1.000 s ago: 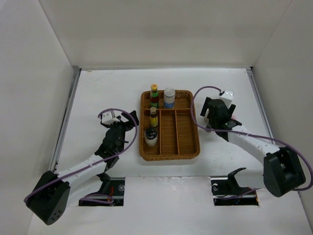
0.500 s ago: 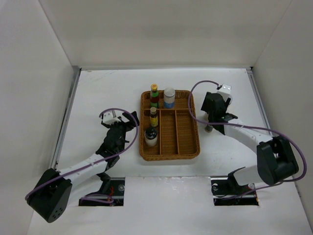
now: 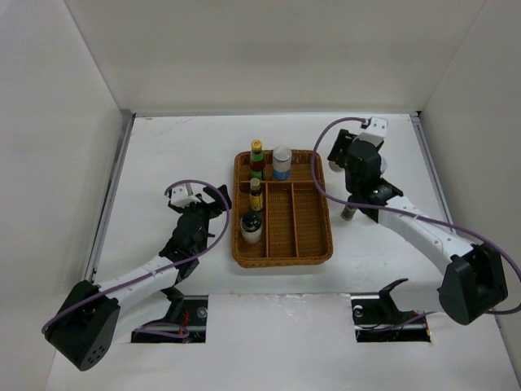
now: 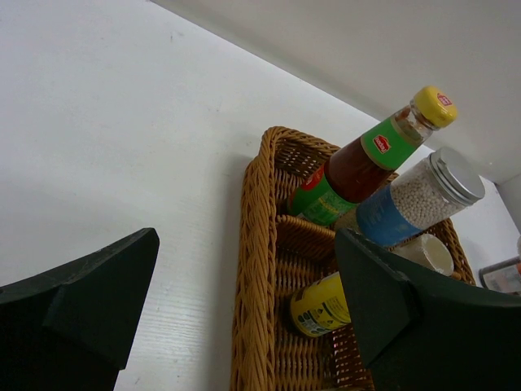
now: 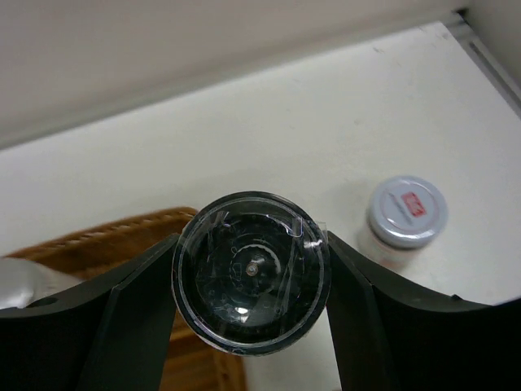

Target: Organize the condiment bottles

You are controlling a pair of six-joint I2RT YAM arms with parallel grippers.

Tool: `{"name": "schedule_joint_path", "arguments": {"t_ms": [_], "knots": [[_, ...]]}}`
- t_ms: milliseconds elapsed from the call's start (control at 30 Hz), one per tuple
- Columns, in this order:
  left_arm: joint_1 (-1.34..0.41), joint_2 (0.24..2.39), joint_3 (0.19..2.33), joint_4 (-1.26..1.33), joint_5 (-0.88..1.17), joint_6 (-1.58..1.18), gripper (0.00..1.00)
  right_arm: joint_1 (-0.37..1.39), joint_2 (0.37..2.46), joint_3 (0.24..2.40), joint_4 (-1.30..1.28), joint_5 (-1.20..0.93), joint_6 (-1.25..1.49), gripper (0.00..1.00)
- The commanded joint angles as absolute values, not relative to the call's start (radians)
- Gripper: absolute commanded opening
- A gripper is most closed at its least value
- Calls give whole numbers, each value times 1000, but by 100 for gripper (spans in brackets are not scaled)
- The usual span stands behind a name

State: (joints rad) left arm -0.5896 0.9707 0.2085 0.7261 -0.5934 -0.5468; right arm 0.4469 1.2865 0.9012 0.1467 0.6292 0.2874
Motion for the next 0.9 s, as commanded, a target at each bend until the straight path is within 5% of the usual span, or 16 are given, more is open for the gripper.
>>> {"name": "schedule_joint_path", "arguments": {"t_ms": [0, 633, 767, 867], "knots": [[-584, 948, 204, 778, -586, -555, 90, 502, 1291, 995, 290, 580, 282, 53], [-578, 956, 204, 778, -586, -555, 90, 545, 1644, 1062, 434, 451, 370, 54], [-578, 946, 201, 778, -586, -555, 90, 548, 1689, 1057, 422, 451, 370, 61], [-576, 956, 204, 776, -586, -555, 90, 551, 1704, 1054, 410, 451, 376, 78]]}}
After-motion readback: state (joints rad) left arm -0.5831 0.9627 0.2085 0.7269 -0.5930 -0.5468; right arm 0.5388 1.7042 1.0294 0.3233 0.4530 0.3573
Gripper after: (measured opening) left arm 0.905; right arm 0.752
